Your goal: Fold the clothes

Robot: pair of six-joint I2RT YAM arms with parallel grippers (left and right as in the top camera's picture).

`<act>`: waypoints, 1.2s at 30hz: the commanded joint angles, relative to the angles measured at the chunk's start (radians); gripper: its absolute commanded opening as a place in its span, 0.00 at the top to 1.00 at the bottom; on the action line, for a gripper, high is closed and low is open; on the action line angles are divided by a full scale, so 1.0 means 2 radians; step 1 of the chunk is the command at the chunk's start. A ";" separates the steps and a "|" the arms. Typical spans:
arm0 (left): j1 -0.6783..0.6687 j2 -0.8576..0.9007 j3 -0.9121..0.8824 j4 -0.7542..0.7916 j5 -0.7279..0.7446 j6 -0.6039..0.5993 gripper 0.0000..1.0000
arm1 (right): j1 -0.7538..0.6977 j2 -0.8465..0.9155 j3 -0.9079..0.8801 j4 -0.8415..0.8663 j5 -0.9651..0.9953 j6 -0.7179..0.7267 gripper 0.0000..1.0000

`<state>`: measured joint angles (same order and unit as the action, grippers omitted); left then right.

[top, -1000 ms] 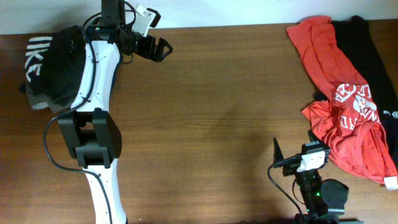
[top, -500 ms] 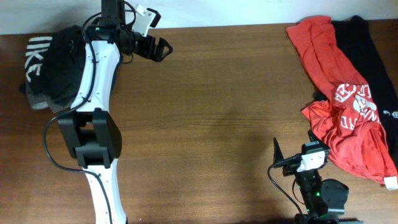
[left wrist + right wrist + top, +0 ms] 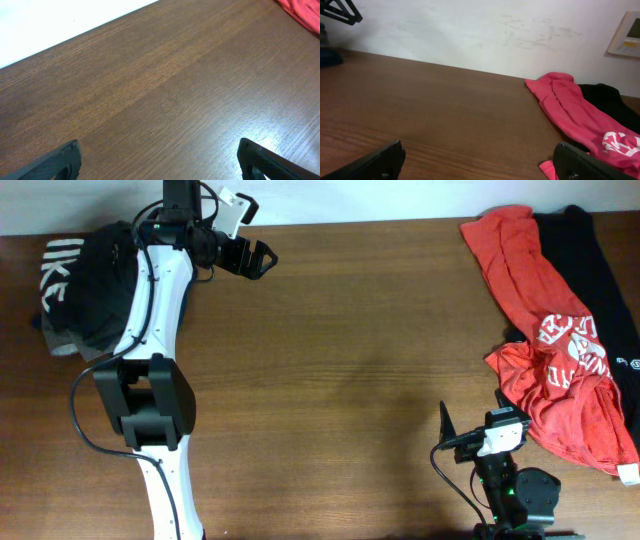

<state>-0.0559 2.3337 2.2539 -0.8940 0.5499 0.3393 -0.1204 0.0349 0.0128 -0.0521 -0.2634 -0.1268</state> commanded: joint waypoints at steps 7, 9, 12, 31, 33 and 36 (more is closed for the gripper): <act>0.002 -0.036 0.000 -0.009 -0.026 -0.006 0.01 | -0.002 0.000 -0.004 -0.002 -0.008 0.006 0.01; 0.001 -0.056 0.000 -0.032 -0.064 -0.006 0.01 | -0.002 0.000 -0.004 -0.002 -0.008 0.006 0.01; -0.003 -0.101 0.000 -0.069 -0.107 -0.005 0.01 | -0.002 0.000 -0.004 -0.002 -0.008 0.006 0.01; -0.017 -0.520 -0.544 0.237 -0.221 -0.029 0.01 | -0.002 0.000 -0.004 -0.002 -0.008 0.006 0.01; -0.017 -0.557 -0.616 0.279 -0.221 -0.030 0.01 | -0.002 0.000 -0.004 -0.002 -0.008 0.006 0.01; -0.017 -0.612 -0.722 0.346 -0.219 -0.030 0.01 | -0.002 0.000 -0.004 -0.002 -0.008 0.006 0.01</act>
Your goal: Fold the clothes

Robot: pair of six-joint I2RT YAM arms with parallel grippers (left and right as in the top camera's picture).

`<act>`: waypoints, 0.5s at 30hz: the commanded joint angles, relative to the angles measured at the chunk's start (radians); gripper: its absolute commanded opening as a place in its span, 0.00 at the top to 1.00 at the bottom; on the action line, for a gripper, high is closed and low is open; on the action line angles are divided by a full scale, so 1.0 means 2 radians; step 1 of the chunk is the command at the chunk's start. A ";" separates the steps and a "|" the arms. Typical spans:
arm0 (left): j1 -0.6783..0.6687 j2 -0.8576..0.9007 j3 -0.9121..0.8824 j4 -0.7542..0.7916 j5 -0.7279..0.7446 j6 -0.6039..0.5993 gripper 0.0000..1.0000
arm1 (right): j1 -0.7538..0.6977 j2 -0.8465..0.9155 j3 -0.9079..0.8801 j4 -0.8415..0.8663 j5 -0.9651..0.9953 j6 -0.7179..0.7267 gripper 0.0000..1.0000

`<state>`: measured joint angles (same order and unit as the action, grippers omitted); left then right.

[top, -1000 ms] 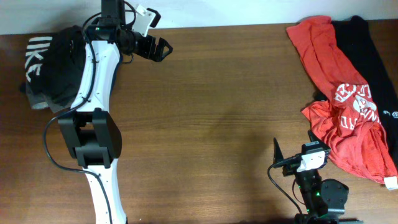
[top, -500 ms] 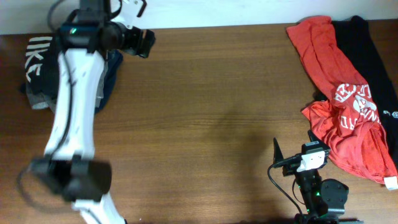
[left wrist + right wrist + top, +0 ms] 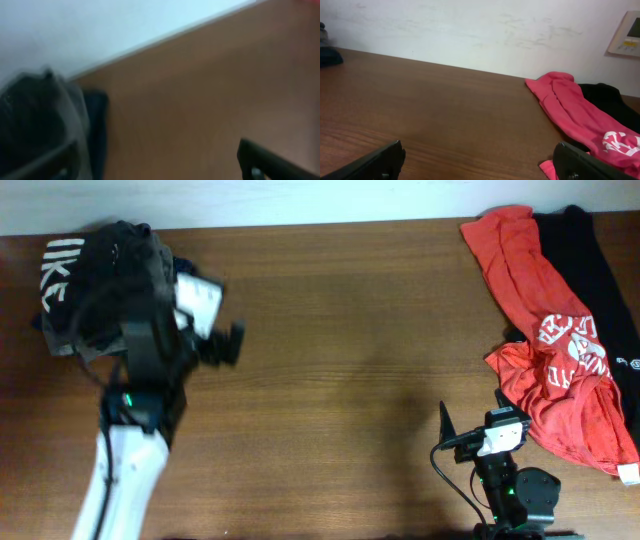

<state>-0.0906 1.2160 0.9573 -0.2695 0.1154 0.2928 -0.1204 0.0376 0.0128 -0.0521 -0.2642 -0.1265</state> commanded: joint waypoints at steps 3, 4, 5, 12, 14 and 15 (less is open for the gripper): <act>0.001 -0.110 -0.167 0.083 -0.002 -0.008 0.01 | -0.002 -0.001 -0.004 -0.002 -0.008 0.006 0.01; 0.001 -0.128 -0.193 0.096 -0.002 -0.008 0.01 | -0.002 -0.001 -0.004 -0.002 -0.008 0.006 0.01; 0.001 -0.146 -0.219 0.109 -0.002 -0.008 0.01 | -0.002 -0.001 -0.004 -0.002 -0.008 0.006 0.01; 0.001 -0.309 -0.371 0.167 -0.002 -0.008 0.01 | -0.002 -0.001 -0.004 -0.002 -0.008 0.006 0.01; 0.001 -0.355 -0.397 0.169 -0.004 -0.008 0.01 | -0.002 -0.001 -0.004 -0.002 -0.008 0.006 0.01; 0.001 -0.373 -0.407 0.169 -0.004 -0.008 0.01 | -0.002 -0.001 -0.004 -0.002 -0.008 0.006 0.02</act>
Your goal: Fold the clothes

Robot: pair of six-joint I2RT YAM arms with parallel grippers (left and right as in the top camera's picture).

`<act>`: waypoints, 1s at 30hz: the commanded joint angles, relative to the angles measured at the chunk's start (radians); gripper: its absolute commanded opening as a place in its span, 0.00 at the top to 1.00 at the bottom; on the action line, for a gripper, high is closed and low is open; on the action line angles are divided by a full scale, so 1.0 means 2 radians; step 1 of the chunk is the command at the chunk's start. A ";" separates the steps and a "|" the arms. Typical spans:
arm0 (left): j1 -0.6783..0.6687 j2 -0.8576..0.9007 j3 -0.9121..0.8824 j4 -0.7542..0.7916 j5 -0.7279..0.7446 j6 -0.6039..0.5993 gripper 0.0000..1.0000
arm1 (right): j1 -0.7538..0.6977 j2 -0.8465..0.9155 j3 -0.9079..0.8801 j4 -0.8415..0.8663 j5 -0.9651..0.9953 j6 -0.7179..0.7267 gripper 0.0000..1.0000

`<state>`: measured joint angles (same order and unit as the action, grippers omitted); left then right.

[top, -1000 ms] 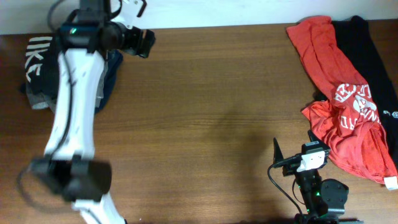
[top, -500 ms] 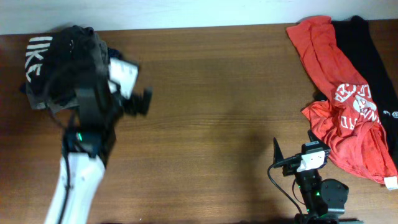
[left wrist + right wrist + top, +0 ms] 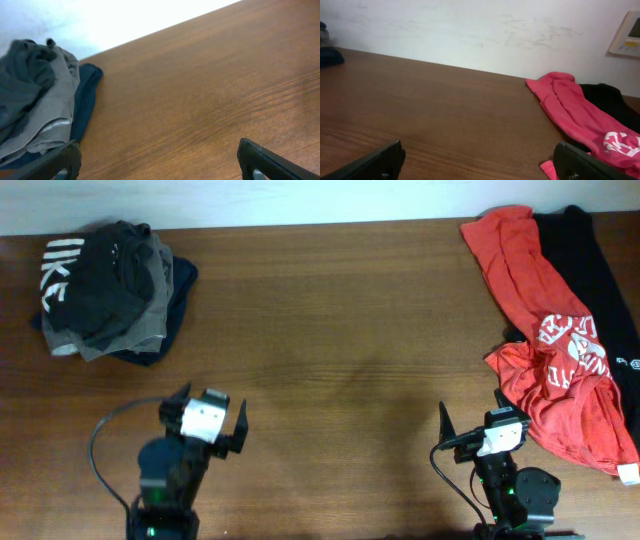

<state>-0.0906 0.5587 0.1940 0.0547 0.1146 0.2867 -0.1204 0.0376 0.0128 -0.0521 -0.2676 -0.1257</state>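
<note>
A pile of folded dark clothes (image 3: 105,290), black with white lettering over grey and navy, lies at the table's far left corner; the left wrist view shows the same pile (image 3: 40,105). A crumpled red shirt (image 3: 555,350) and a black garment (image 3: 600,270) lie unfolded at the right; the red shirt (image 3: 580,122) also shows in the right wrist view. My left gripper (image 3: 208,430) sits open near the front left, empty. My right gripper (image 3: 478,435) is open at the front right, beside the red shirt, holding nothing.
The brown wooden table (image 3: 340,330) runs between the two heaps. A white wall (image 3: 470,30) stands behind it, with a small wall panel (image 3: 626,35) at the right.
My left arm has pulled back from beside the dark pile to a folded pose at the front left edge. The pile is fully uncovered. The right arm has not moved.
At first my left arm stretched across the dark pile with its open gripper at the far edge. Then it was drawn back beside the pile, and now it rests at the front left. The red and black clothes and the right arm stayed still.
</note>
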 commanded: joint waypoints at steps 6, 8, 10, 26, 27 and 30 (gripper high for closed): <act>0.017 -0.131 -0.078 0.006 -0.003 -0.009 0.01 | -0.002 -0.001 -0.004 -0.002 -0.006 0.005 0.01; 0.025 -0.154 -0.093 0.005 -0.002 -0.022 0.01 | -0.002 -0.001 -0.004 -0.002 -0.006 0.005 0.01; 0.032 -0.175 -0.092 -0.023 -0.002 -0.029 0.01 | -0.002 -0.001 -0.004 -0.002 -0.006 0.005 0.01; 0.060 -0.278 -0.092 -0.064 -0.006 -0.027 0.01 | -0.002 -0.001 -0.004 -0.002 -0.006 0.005 0.01; 0.060 -0.277 -0.092 -0.062 -0.005 -0.027 0.00 | -0.002 -0.001 -0.004 -0.002 -0.006 0.005 0.01; 0.060 -0.277 -0.092 -0.063 -0.003 -0.027 0.01 | -0.002 -0.001 -0.004 -0.002 -0.006 0.005 0.01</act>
